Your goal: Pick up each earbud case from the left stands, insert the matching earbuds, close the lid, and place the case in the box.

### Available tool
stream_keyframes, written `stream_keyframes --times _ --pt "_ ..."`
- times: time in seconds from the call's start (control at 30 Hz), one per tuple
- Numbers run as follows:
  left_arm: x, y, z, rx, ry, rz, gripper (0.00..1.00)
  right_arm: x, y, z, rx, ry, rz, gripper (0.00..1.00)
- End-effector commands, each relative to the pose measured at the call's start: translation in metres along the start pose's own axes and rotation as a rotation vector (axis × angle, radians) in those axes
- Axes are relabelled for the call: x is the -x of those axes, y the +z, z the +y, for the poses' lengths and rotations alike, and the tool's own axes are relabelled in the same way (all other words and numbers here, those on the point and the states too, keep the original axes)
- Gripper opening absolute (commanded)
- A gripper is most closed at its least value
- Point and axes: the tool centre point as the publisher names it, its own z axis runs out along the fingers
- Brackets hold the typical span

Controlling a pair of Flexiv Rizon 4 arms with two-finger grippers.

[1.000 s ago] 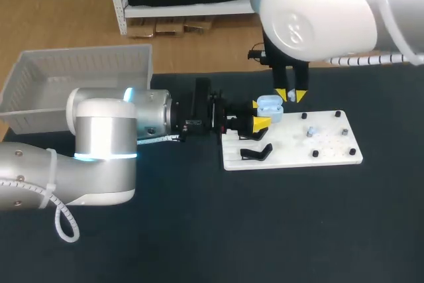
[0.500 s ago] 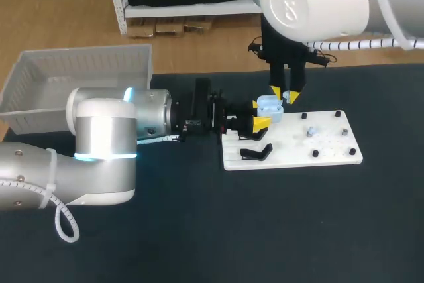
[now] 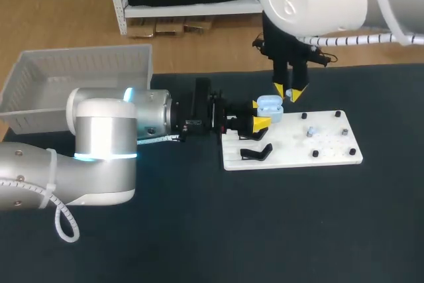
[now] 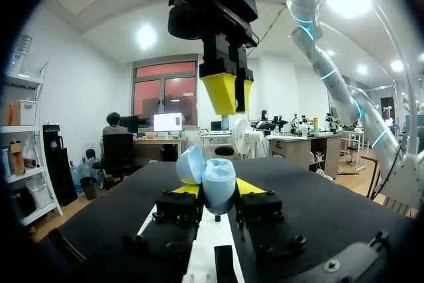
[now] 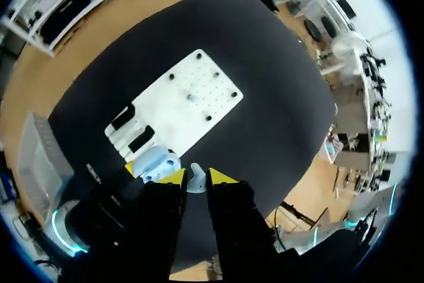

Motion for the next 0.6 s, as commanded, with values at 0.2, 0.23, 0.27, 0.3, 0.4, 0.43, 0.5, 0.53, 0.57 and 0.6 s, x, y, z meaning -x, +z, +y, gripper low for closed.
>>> stream_keyframes --times 0.2,0.23,0.27,0.3,0.4,0.43,0.5,0.53,0.57,0.6 --pt "-0.0015 0.0000 0.0000 0.002 0.004 -0.006 0.00 -0.0029 -0.0035 0.0108 -0.050 0.065 -0.018 0.00" --pt "-0.0015 0.0000 0.0000 0.002 0.004 -0.006 0.00 -0.0029 -0.0035 0.0108 -0.050 0.065 -0.018 0.00" --pt "-0.0015 0.0000 0.0000 0.002 0.004 -0.006 0.00 -0.0029 -0.0035 0.0108 -0.050 0.065 -0.018 0.00" --pt "-0.0015 0.0000 0.0000 0.002 0.004 -0.006 0.00 -0.0029 -0.0035 0.0108 -0.050 0.065 -0.018 0.00" --pt "-0.0015 0.0000 0.0000 0.002 0.004 -0.006 0.00 -0.0029 -0.0035 0.0108 -0.050 0.065 -0.018 0.00" --pt "-0.0015 0.0000 0.0000 0.002 0.004 -0.006 0.00 -0.0029 -0.0035 0.0108 -0.050 0.065 -0.018 0.00" --pt "-0.0015 0.0000 0.0000 0.002 0.004 -0.006 0.00 -0.0050 -0.0021 0.0112 -0.047 0.060 -0.020 0.00" --pt "-0.0015 0.0000 0.0000 0.002 0.004 -0.006 0.00 -0.0059 -0.0014 0.0117 -0.048 0.057 -0.020 0.00" --pt "-0.0015 0.0000 0.0000 0.002 0.004 -0.006 0.00 -0.0069 -0.0013 0.0123 -0.048 0.055 -0.020 0.00" --pt "-0.0015 0.0000 0.0000 0.002 0.004 -0.006 0.00 -0.0081 -0.0012 0.0129 -0.047 0.054 -0.020 0.00"
